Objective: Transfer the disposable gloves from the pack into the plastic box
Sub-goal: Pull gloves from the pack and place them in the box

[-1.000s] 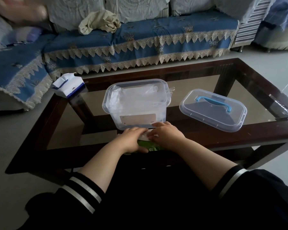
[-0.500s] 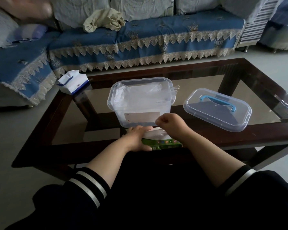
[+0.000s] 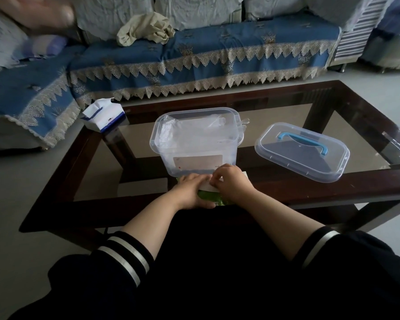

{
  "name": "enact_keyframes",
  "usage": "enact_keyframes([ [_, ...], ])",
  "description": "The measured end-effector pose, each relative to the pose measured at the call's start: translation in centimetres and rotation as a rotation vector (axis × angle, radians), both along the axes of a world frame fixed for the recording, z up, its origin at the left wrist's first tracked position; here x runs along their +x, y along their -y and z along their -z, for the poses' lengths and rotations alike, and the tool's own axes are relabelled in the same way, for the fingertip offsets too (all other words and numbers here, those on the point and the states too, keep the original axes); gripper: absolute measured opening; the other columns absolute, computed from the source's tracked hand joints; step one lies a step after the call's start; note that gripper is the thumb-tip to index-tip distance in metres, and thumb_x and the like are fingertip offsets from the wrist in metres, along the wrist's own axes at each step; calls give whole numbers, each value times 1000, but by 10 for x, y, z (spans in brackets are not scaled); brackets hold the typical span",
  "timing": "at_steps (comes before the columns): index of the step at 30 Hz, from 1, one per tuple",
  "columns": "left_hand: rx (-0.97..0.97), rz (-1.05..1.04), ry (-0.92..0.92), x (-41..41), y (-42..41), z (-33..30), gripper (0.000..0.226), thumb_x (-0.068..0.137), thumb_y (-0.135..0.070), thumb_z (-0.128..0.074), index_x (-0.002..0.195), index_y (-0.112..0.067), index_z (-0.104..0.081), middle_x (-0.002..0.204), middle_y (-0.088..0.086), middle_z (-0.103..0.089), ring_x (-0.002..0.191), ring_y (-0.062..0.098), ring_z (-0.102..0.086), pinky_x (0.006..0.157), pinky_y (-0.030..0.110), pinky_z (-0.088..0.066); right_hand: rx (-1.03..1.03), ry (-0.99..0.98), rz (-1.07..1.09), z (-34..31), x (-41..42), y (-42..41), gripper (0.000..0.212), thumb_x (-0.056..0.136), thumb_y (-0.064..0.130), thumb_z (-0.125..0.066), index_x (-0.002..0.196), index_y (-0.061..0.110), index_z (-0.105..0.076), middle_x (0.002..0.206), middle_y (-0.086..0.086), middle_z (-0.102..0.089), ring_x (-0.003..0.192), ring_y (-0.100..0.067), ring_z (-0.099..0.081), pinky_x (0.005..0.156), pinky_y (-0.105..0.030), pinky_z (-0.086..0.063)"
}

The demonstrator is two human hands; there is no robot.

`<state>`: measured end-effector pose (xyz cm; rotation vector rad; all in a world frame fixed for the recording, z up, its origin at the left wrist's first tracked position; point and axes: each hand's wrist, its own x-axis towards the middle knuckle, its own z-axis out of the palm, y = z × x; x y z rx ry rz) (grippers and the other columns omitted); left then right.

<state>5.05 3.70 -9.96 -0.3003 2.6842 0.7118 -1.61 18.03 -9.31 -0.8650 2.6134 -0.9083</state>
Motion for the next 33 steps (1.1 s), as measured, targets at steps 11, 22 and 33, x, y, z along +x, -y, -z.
enact_keyframes([
  [11, 47, 28, 50, 0, 0, -9, 88, 77, -41, -78, 149, -33, -29, 152, 3, -28, 142, 27, -18, 116, 49, -23, -89, 165, 18, -13, -7, -21, 42, 81, 35, -73, 115, 12, -62, 108, 1, -60, 100, -15, -57, 82, -25, -42],
  [22, 115, 51, -46, 2, -4, -14, 60, 79, -29, -79, 133, -21, -54, 132, -1, -52, 126, 19, -47, 105, 31, -39, -806, 670, 200, -31, -5, -26, 7, 85, 6, -67, 79, 3, -65, 82, -6, -65, 78, -15, -58, 87, -35, -44],
  [33, -127, -34, -194, 6, -6, -22, 70, 74, -57, -74, 136, -35, -50, 138, -6, -51, 130, 20, -44, 109, 42, -34, -852, 826, 170, -36, -12, -36, 16, 89, 10, -61, 73, 11, -63, 80, -6, -64, 71, -19, -56, 67, -36, -47],
])
